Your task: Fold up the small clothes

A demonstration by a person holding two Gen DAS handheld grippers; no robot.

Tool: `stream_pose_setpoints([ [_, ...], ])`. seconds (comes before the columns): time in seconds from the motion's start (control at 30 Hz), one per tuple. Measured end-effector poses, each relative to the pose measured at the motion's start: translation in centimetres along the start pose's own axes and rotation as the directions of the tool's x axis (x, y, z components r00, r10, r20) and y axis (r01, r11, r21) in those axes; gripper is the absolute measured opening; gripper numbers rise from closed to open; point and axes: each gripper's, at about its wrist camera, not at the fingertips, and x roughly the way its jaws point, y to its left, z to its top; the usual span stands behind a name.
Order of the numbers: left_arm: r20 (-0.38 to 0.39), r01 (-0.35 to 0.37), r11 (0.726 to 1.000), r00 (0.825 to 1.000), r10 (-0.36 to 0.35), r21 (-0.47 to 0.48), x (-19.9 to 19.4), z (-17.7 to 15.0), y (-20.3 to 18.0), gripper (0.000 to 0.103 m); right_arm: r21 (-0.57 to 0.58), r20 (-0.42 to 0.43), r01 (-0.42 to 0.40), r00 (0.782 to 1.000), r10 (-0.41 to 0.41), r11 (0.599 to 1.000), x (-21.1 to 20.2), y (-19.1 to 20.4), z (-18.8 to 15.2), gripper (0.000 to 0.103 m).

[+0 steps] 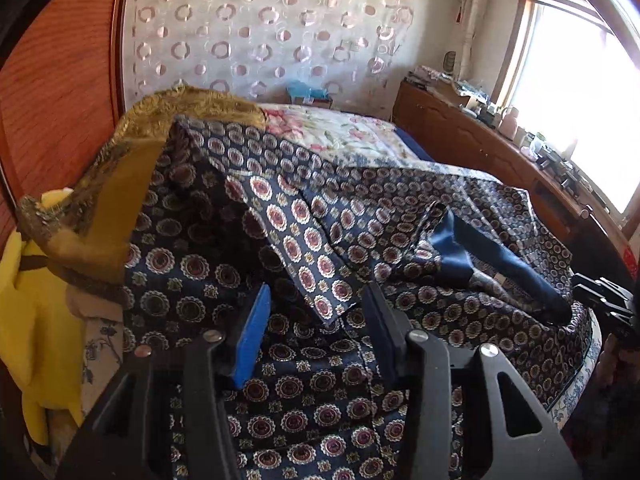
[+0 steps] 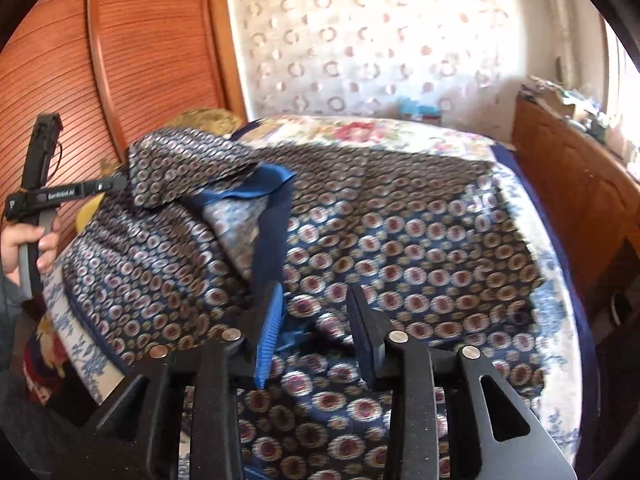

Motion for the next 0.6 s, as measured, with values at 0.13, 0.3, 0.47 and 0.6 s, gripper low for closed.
stream_pose_setpoints([
  [0.13, -0.029, -0.012, 1.000, 1.000, 0.012, 0.009, 1.5, -0.2, -0.3, 0.040, 0.019, 0.031, 0.011, 0.999, -0.012, 1.000, -0.9, -1.1, 0.1, 0.036],
  [0.3, -0.048, -0.033, 0.999, 0.998, 0.034, 0.014, 2.7, -0.1, -0.4, 0.025, 0.021, 0.018, 0.074, 0.997, -0.074, 0.997, -0.2, -1.8, 0.2, 0.043],
  [0.47, -0.016, -0.032, 0.999, 0.999, 0.032, 0.036, 1.3, -0.3, -0.6, 0.000, 0.049, -0.023, 0.129, 0.991, -0.128, 0.990, 1.5, -3.2, 0.1, 0.043],
  [0.6, 0.055, -0.021, 1.000, 0.998, 0.021, 0.011, -3.0, -1.1, 0.8, 0.000, 0.074, -0.058, 0.158, 0.986, -0.154, 0.985, 2.3, -4.5, -0.1, 0.043],
])
